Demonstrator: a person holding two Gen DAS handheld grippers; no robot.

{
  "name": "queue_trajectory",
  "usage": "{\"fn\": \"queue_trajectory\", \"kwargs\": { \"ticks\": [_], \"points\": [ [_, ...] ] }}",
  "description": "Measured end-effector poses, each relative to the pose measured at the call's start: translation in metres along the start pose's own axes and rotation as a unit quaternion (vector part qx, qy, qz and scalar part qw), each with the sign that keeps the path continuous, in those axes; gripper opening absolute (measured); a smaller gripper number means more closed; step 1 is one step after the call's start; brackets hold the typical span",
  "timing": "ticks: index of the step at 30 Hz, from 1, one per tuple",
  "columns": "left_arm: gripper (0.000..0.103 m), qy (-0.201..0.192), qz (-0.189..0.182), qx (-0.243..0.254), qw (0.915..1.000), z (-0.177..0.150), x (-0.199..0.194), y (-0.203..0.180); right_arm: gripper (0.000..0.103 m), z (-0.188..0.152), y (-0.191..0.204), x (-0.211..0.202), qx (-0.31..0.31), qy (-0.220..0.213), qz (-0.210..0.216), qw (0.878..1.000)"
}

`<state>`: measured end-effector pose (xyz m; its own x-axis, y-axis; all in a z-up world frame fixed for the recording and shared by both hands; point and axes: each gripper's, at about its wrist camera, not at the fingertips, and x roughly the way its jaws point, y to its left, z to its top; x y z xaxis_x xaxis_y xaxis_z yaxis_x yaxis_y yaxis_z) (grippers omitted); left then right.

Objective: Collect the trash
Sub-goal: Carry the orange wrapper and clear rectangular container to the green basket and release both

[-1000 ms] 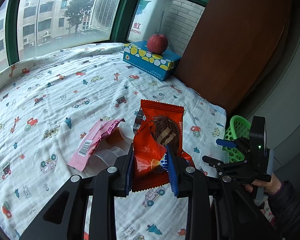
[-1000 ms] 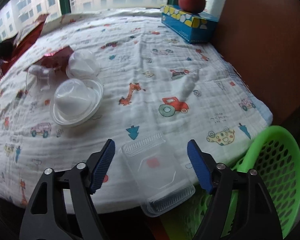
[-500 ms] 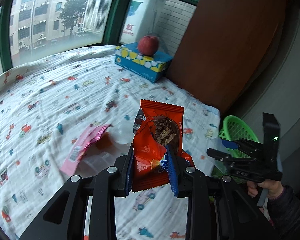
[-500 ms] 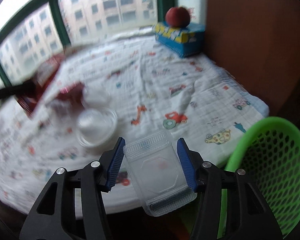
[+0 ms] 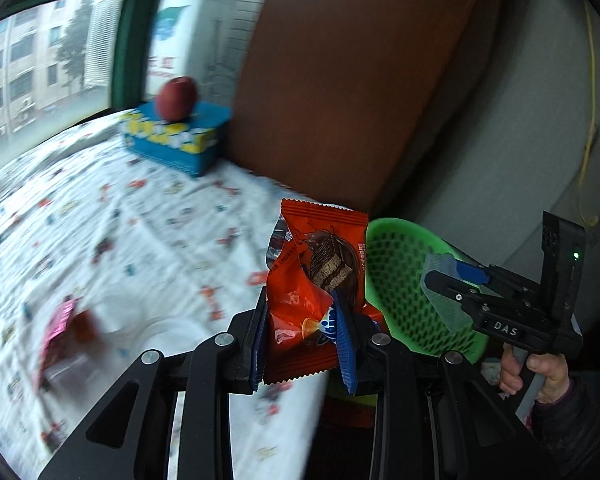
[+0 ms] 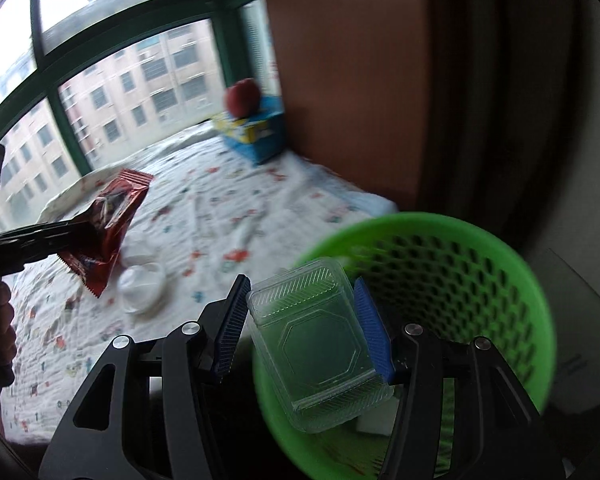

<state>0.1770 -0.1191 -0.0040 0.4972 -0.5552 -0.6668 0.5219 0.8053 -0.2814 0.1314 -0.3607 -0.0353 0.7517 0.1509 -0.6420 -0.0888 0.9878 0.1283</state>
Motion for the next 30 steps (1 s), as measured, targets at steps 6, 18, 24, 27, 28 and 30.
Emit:
{"fn": "queue_trajectory", "kwargs": {
  "ticks": [6, 18, 24, 27, 28, 30],
  "points": [
    [0.029, 0.019, -0.023, 0.028, 0.9991, 0.009, 0.032, -0.047, 0.055, -0.015, -0.045, -0.010, 0.027, 0.005, -0.027, 0.999],
    [0.029, 0.063, -0.038, 0.062, 0.9954, 0.015, 0.088, -0.104, 0.064, -0.043, -0.100, -0.020, 0.084, 0.006, -0.041, 0.996],
    [0.030, 0.082, -0.039, 0.068, 0.9935, 0.013, 0.112, -0.118, 0.064, -0.051, -0.107, -0.034, 0.095, -0.007, -0.047, 0.994],
    [0.031, 0.090, -0.040, 0.068, 0.9928, 0.014, 0.122, -0.122, 0.070, -0.052, -0.104, -0.038, 0.092, -0.012, -0.055, 0.994],
    [0.032, 0.092, -0.039, 0.068, 0.9926, 0.013, 0.125, -0.124, 0.070, -0.053, -0.104, -0.038, 0.091, -0.013, -0.056, 0.994],
    [0.034, 0.096, -0.040, 0.067, 0.9924, 0.013, 0.130, -0.126, 0.071, -0.055, -0.103, -0.042, 0.090, -0.016, -0.060, 0.994]
  ]
}}
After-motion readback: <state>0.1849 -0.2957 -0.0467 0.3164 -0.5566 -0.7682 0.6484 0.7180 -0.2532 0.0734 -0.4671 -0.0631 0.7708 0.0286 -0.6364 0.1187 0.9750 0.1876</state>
